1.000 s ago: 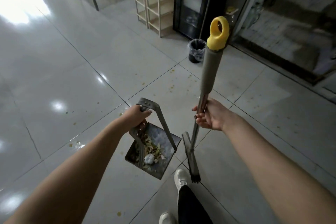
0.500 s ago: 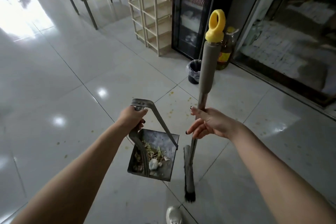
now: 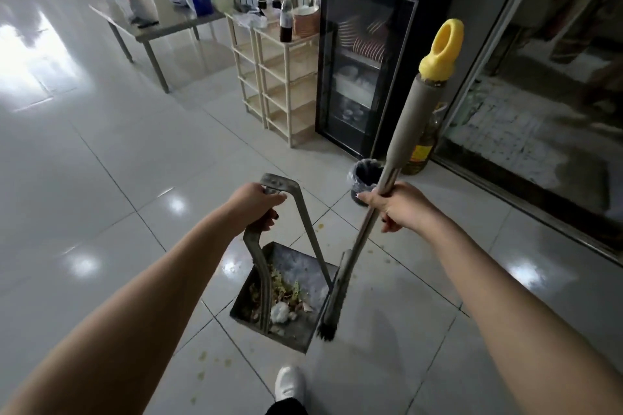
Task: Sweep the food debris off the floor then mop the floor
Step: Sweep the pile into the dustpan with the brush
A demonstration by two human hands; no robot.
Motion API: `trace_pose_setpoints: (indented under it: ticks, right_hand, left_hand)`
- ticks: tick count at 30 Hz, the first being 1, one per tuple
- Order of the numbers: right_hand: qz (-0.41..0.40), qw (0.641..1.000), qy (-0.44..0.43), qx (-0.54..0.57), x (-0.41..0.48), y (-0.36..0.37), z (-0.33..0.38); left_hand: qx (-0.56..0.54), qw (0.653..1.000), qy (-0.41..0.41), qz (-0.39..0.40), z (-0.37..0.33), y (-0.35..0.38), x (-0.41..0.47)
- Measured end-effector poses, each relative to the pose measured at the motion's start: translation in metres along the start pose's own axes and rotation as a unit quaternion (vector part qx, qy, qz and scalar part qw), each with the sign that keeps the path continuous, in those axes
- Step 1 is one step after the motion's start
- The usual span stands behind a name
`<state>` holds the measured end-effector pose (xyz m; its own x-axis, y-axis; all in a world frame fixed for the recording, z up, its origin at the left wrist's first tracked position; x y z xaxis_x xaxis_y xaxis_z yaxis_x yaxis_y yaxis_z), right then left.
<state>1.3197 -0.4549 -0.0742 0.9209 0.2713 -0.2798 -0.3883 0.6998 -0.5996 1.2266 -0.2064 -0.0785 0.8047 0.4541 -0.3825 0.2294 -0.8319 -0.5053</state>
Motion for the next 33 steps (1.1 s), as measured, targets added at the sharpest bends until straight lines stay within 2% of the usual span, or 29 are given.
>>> trace_pose_setpoints:
  ticks: [5, 9, 14, 22, 28, 33]
  right_hand:
    - [-0.06, 0.996, -0.009, -0.066, 0.079, -0.016, 0.049]
    - [-0.063, 0.997, 0.013, -0.047, 0.139, -0.024, 0.083]
    - [-0.068, 0.996, -0.006, -0.06, 0.228, -0.037, 0.119]
    - [-0.079, 0.995, 0.019, -0.054, 0.377, -0.057, 0.14]
    - [-0.077, 0.993, 0.051, -0.071, 0.478, -0.073, 0.158]
    - [-0.105, 0.993, 0.053, -0.028, 0.558, -0.075, 0.173]
  left_hand:
    - [-0.003, 1.0, 0.011, 0.018, -0.046, -0.028, 0.086]
    - [0.008, 1.0, 0.021, 0.022, -0.08, -0.048, 0.146]
    - [0.006, 0.999, 0.03, 0.01, -0.126, -0.065, 0.236]
    - [0.024, 0.999, -0.014, -0.022, -0.173, -0.088, 0.388]
    - [0.025, 0.999, -0.009, -0.025, -0.209, -0.097, 0.486]
    - [0.031, 0.999, 0.021, -0.011, -0.251, -0.099, 0.559]
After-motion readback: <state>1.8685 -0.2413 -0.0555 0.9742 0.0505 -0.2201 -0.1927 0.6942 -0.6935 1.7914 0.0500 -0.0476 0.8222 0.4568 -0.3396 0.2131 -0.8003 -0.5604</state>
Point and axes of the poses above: each hand's wrist, its own x-axis towards the middle knuckle, its own y-axis out of the palm, z = x × y, the point moved 4 cm from there along x, towards the middle knuckle, and after that the axes turned 5 degrees about -z, right-handed, at the moved point
